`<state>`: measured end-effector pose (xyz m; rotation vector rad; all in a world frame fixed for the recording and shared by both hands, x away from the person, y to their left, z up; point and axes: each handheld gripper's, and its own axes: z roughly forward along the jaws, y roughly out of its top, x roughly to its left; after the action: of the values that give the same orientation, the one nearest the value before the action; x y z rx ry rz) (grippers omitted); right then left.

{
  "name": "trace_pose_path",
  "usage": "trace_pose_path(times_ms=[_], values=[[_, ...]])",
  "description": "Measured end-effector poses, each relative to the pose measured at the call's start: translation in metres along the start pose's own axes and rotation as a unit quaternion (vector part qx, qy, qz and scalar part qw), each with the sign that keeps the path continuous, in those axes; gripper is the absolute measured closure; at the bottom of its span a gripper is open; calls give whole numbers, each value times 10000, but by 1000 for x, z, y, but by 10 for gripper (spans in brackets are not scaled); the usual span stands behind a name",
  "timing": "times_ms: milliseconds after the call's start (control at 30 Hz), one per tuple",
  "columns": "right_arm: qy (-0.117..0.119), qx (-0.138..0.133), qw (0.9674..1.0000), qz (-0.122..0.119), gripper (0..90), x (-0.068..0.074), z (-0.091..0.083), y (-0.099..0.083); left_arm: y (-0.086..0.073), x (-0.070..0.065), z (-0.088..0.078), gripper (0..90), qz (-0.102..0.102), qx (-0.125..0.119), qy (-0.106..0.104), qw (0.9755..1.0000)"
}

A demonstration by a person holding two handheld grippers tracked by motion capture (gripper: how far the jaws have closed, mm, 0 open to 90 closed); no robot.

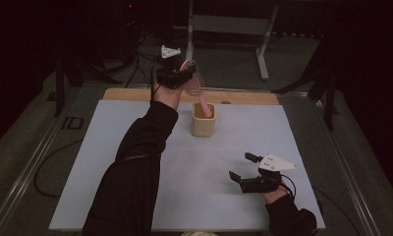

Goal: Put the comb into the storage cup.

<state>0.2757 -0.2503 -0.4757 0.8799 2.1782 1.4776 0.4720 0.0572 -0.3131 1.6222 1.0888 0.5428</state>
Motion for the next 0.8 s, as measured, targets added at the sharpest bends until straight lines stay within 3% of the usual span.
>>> trace_pose_path(times_ms=[800], values=[[64,-17,10000,10,91,0,-1,-1,-25,4,19,664,-82,204,-3,9998]])
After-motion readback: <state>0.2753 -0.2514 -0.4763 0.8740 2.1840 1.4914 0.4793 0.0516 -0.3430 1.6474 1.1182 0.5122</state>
